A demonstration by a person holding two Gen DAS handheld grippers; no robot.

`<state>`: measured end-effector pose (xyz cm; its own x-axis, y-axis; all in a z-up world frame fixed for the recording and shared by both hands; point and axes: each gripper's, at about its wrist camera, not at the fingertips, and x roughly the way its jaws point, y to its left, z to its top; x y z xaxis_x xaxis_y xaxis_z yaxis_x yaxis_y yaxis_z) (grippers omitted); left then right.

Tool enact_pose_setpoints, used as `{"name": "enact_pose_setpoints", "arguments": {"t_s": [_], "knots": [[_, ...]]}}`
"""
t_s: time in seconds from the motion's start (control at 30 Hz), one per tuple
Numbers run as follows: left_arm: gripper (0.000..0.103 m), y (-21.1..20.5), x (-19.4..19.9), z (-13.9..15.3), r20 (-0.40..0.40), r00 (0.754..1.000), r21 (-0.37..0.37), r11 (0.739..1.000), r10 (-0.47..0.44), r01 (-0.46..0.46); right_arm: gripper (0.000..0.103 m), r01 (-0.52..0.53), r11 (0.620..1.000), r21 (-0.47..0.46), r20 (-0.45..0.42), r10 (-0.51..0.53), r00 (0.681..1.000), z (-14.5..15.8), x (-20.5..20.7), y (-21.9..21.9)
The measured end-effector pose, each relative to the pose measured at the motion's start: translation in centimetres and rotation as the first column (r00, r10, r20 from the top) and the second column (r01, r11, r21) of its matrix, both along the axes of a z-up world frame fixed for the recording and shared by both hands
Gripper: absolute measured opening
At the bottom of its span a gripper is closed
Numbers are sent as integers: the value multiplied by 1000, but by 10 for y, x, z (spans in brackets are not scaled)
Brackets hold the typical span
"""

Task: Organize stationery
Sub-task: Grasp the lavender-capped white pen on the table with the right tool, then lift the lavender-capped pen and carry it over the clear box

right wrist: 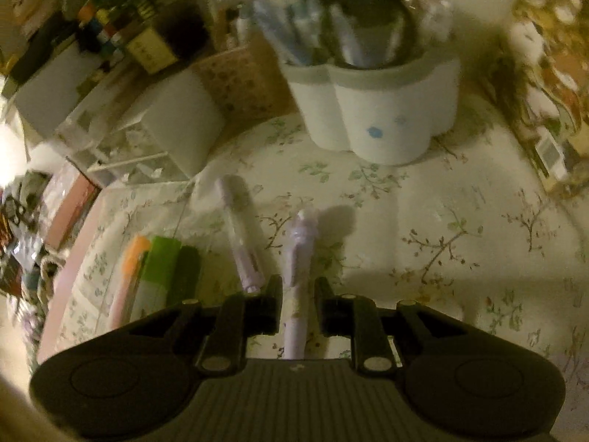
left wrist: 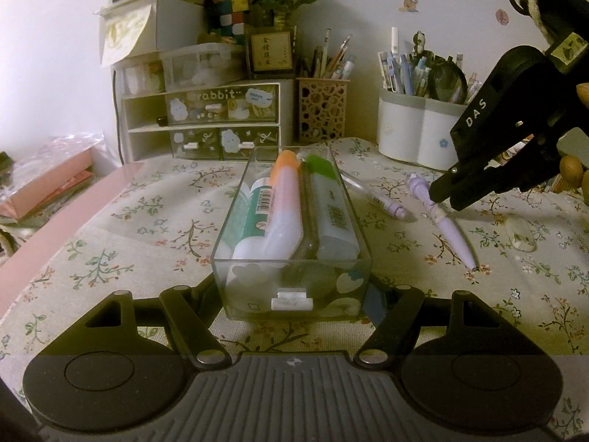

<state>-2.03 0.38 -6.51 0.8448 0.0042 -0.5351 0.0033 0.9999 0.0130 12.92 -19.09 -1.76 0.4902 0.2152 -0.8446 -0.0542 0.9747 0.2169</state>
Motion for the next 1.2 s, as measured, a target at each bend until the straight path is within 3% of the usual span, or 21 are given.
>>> {"name": "enact_pose_setpoints", "arguments": {"t_s": [0.3,0.77,1.0,1.2], "knots": [[73,0,0,0,0,1000,0,1000,0,0,16,-37,996,-75,-21,36,999,-7,5,15],[73,0,0,0,0,1000,0,1000,1,-1,14,-15,999,-32,-1,15,1000,-12,1,7],[73,0,0,0,0,1000,2,1000,0,0,14,11,1000,7,32,-11,999,-8,-45,-6],[73,0,1,0,-1,1000,3,1000,2,-2,14,59,993,98,42,-64,997,-10,-73,-29]]}}
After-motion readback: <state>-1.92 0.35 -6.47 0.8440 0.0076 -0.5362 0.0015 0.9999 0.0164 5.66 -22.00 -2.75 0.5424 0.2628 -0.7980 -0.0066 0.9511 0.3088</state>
